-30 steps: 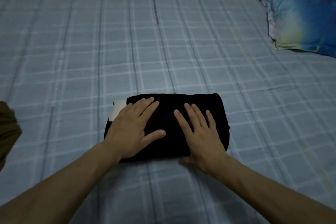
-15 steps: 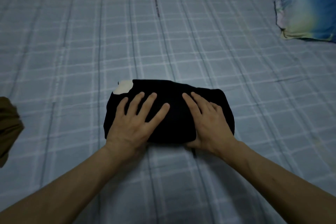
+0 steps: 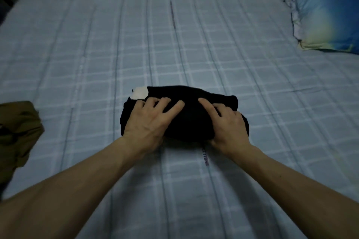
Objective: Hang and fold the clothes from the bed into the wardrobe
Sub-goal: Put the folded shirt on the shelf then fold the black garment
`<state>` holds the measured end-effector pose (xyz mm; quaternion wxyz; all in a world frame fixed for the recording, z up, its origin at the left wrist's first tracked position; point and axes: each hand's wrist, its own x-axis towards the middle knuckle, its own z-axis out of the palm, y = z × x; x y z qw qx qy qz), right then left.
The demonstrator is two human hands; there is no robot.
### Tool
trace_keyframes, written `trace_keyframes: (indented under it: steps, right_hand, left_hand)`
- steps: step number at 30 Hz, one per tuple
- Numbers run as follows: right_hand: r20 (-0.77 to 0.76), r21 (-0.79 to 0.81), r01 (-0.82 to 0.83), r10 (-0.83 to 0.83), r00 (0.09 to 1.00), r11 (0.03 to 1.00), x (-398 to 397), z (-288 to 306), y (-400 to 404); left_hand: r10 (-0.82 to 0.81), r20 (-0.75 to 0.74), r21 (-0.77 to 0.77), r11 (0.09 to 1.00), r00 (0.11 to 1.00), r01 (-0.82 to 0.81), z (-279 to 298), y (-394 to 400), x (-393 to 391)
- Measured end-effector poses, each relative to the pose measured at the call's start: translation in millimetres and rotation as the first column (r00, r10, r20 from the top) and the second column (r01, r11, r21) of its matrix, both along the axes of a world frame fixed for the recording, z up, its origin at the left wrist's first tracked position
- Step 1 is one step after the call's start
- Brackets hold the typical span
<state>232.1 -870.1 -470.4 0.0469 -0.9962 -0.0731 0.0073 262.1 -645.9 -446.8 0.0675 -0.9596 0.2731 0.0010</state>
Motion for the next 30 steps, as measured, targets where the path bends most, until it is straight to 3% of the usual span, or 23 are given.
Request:
trace_keyframes:
  steps: [6, 11, 15, 22, 30]
  right_hand:
    - [0.058, -0.008, -0.171, 0.171, 0.984, 0.985, -28, 83, -3]
    - [0.149, 0.003, -0.356, 0.352, 0.924, 0.934, -58, 202, 20]
    - [0.204, -0.013, -0.511, 0.502, 0.84, 0.86, -85, 297, 58]
    - [0.329, -0.029, -0.753, 0.718, 0.614, 0.657, -153, 409, 148]
    - [0.421, -0.079, -0.929, 0.856, 0.299, 0.363, -279, 464, 297]
  left_hand:
    - [0.086, 0.064, -0.081, 0.993, 0.994, -0.081, 87, 11, -57]
    - [0.243, 0.13, -0.117, 0.966, 0.961, -0.229, 202, 30, -133]
    - [0.421, 0.206, -0.149, 0.906, 0.884, -0.396, 292, 56, -200]
    - [0.666, 0.304, -0.186, 0.743, 0.681, -0.643, 398, 109, -336]
    - [0.821, 0.39, -0.156, 0.504, 0.416, -0.849, 457, 190, -518]
